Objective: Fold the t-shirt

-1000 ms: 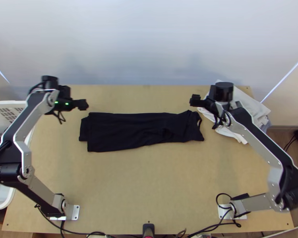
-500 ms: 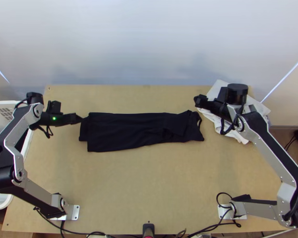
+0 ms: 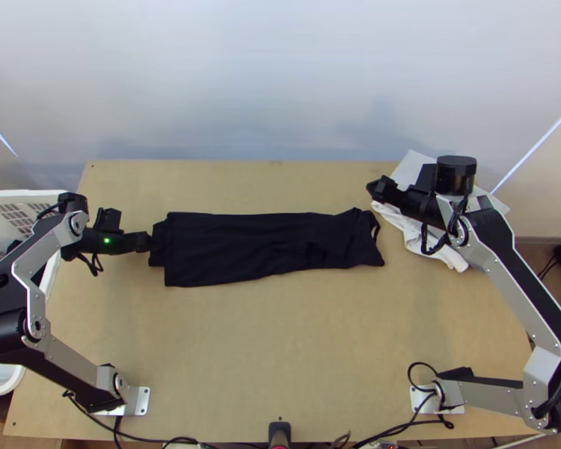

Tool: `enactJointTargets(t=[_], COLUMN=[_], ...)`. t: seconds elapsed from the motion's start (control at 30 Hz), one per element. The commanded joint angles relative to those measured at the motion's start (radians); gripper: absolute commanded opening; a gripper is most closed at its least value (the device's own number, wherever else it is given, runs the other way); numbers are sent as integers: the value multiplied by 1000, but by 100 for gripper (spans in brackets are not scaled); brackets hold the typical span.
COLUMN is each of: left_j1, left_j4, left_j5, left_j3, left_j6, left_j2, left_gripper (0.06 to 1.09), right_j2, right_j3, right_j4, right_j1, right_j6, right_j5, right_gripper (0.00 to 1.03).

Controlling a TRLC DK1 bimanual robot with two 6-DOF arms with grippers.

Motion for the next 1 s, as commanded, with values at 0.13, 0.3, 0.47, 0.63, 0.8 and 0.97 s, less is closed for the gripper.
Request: enactJointTargets(t=[0.13, 0.3, 0.47, 0.63, 0.8, 0.97], left_j1=[-28, -47, -94, -179, -268, -324], left_j4=[34, 61, 81, 115, 164, 195], left_j5=[1, -1, -1, -1, -1, -7], left_j3=[-51, -62, -61, -51, -42, -42], left_j6=[13, 10, -25, -96, -179, -209], left_j2=[37, 48, 52, 43, 45, 42], left_gripper=[104, 104, 104, 104, 104, 104], right_j2=[-4, -9, -9, -7, -7, -12], right_j3=[4, 7, 4, 8, 8, 4], right_j4=[-10, -10, -13, -13, -13, -13], right_j1=[-12, -14, -15, -12, -17, -24], right_j6=[9, 9, 11, 18, 23, 27], right_j5=[-8, -8, -8, -8, -8, -8], right_gripper=[93, 93, 93, 93, 93, 93])
